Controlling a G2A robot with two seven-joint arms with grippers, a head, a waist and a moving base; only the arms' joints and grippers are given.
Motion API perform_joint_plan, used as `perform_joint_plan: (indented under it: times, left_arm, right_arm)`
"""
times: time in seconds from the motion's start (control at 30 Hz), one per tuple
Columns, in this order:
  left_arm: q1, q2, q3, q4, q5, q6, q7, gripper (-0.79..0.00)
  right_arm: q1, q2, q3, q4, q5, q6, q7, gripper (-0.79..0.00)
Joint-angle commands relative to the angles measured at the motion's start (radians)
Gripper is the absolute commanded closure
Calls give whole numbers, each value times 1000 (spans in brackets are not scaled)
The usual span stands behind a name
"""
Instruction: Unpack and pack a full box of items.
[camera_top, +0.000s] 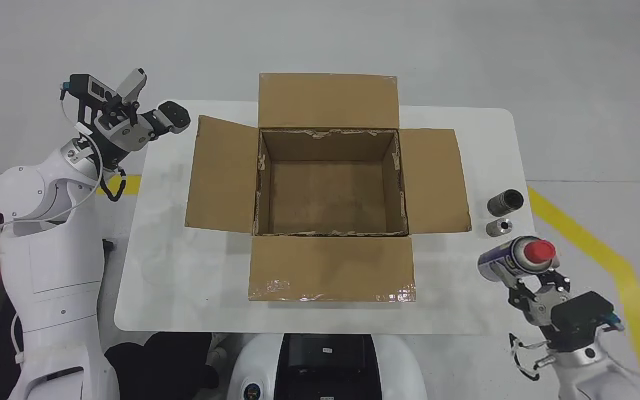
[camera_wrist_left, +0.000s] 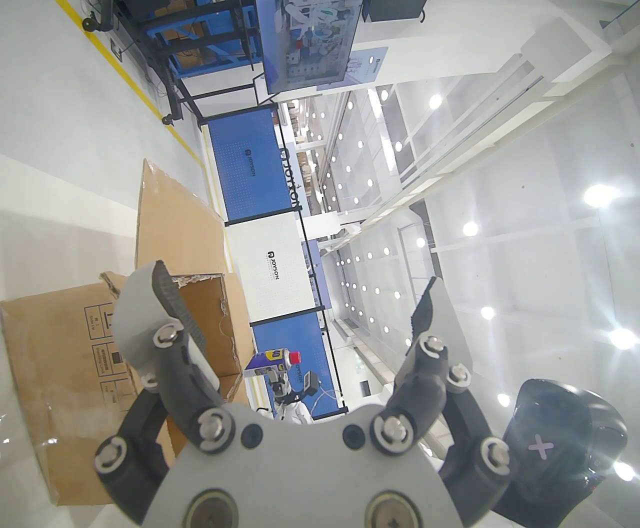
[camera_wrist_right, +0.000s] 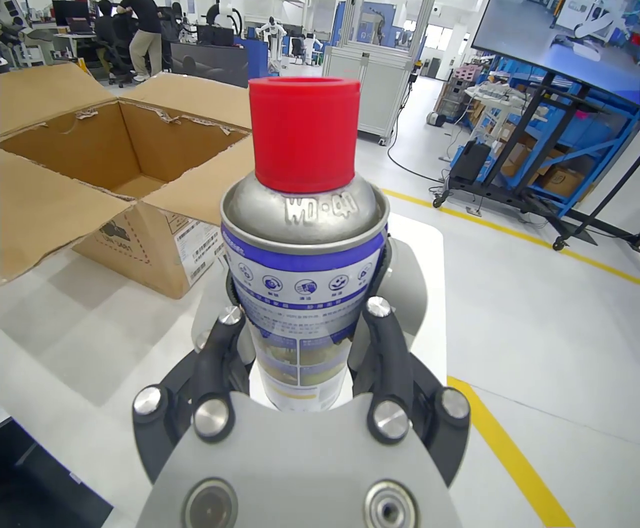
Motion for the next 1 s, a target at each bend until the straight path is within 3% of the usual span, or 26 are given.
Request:
perform_joint_plan:
  times: [0.0,0.97]
  left_arm:
    - [0,0,0,0,0,0,0,-785]
    - [0,0,0,0,0,0,0,-785]
  right_arm:
    - [7,0,-6,16,14,2,6,0]
    - [212,18,-30,261,90,43,76,0]
